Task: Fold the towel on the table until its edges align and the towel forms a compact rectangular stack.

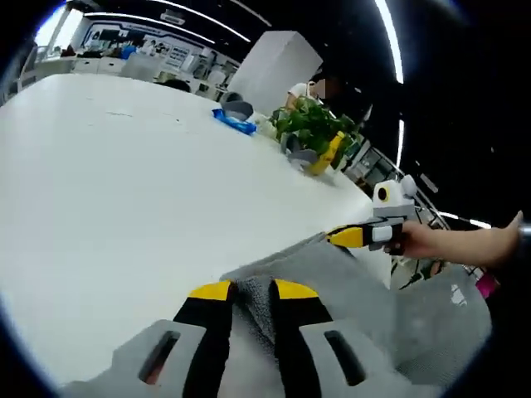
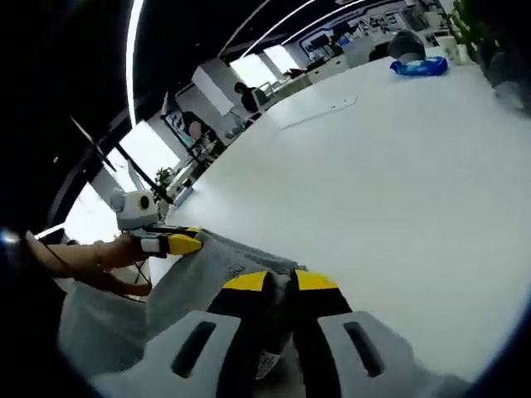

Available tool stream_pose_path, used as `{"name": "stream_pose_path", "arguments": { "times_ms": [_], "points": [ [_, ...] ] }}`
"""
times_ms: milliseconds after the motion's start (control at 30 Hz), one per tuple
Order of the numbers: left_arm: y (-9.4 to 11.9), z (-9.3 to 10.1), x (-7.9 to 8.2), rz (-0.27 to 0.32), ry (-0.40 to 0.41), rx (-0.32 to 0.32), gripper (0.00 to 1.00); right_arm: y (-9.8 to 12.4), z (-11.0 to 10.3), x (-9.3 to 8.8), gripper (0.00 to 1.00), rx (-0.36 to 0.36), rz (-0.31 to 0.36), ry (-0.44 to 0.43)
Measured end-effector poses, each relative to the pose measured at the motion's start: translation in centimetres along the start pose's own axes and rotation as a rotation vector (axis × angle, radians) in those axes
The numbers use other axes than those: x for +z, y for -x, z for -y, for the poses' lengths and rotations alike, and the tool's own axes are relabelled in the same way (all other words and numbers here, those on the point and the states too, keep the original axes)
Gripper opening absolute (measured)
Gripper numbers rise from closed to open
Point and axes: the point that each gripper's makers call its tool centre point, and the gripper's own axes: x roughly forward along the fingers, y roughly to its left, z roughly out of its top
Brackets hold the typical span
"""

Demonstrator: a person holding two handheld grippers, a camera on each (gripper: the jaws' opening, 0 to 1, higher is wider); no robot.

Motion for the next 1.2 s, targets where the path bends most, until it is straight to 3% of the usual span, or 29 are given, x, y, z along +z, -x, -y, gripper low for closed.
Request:
{"name": "stream_pose_path", "arguments": {
  "times_ms": [133,233,333,433,533,633,733,800,900,1000,1200],
  "points": [
    [0.5,-0.7,0.2,0.013,-0.043,0.067,0.31,1.2,1.6,1.0,0.18,-0.132,0.044,0.099],
    [1.4,-0.8,0.7,0.029,-0.103,0.094,0.3,2.4,1.7,1.6,0.13,-0.166,0.044,0.181],
    [2.5,-0.5,1.1,0.027,-0.183,0.108,0.28,3.5,0.5,1.6,0.19,-0.143,0.03,0.225],
    [3.9,1.8,1.2,0.016,-0.28,0.03,0.27,4.4,-2.3,0.0,0.17,-0.04,-0.074,0.286],
    [4.8,4.0,0.6,-0.009,-0.33,-0.03,0.27,4.9,-4.9,-0.9,0.21,-0.011,-0.104,0.376],
    [5.5,7.1,-1.2,-0.072,-0.367,-0.124,0.27,4.8,-7.0,-2.4,0.27,0.004,-0.158,0.469],
    [5.6,8.6,-3.5,-0.153,-0.45,-0.19,0.27,4.3,-8.4,-4.7,0.27,0.025,-0.234,0.536],
    [5.3,8.8,-4.8,-0.199,-0.457,-0.207,0.29,3.7,-8.6,-6.2,0.3,0.026,-0.272,0.557],
    [4.7,8.7,-5.3,-0.23,-0.494,-0.195,0.31,3.3,-7.9,-7.5,0.32,0.022,-0.321,0.592],
    [4.2,8.1,-6.0,-0.286,-0.574,-0.157,0.31,3.1,-7.7,-7.4,0.32,0.037,-0.314,0.564],
    [3.6,7.9,-5.9,-0.295,-0.53,-0.156,0.29,2.8,-7.4,-7.2,0.3,0.056,-0.325,0.555]
  ]
}}
